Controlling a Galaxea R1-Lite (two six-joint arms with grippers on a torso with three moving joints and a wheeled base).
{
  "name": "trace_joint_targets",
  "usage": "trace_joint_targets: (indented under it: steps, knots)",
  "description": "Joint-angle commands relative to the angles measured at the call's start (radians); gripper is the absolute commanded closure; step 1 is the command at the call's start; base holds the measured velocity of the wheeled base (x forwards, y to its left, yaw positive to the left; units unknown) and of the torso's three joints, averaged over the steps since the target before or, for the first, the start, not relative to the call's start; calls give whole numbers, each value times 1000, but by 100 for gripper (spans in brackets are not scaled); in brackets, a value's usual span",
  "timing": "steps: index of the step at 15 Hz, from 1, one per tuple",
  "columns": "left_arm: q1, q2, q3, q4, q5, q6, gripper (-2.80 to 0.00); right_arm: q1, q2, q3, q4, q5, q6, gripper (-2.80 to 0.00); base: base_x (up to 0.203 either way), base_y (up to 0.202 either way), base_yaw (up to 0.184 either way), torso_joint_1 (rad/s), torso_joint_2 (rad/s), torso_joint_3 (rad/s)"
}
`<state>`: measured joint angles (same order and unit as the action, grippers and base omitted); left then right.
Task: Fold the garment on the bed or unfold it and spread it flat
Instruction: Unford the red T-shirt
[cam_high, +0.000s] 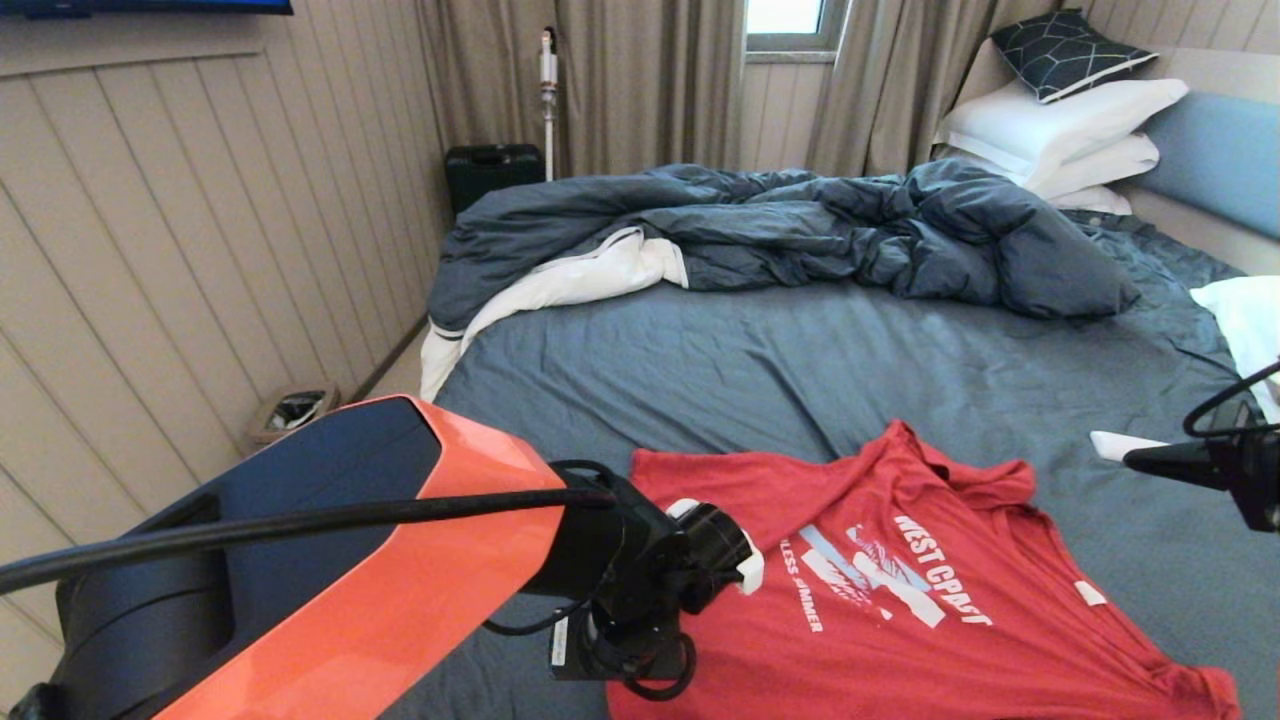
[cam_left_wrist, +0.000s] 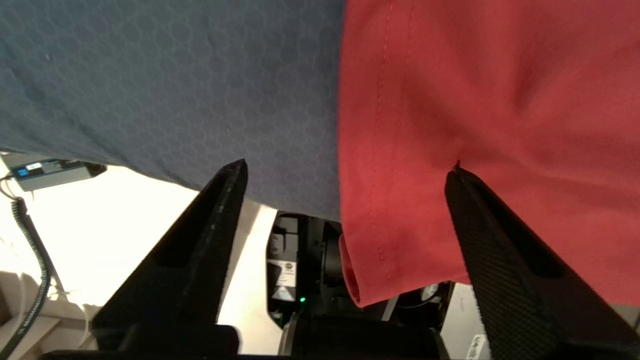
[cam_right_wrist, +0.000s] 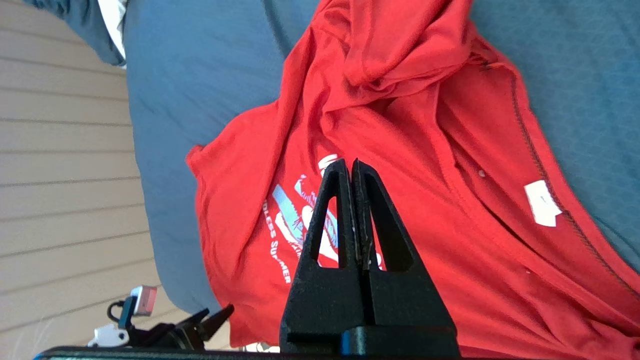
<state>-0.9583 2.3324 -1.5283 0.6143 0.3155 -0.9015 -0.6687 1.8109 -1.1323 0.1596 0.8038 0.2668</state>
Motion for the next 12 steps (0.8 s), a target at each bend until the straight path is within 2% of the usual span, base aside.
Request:
trace_joint_targets:
  steps: [1, 12]
  knots:
    - [-6, 9, -1, 8, 3, -5, -280, -12, -4, -2, 0, 6, 3, 0, 0, 0, 0, 0, 0, 0]
    - [-17, 12, -3, 41, 5, -8, -280, -24, -1, -7, 0, 12, 3, 0, 0, 0, 0, 0, 0, 0]
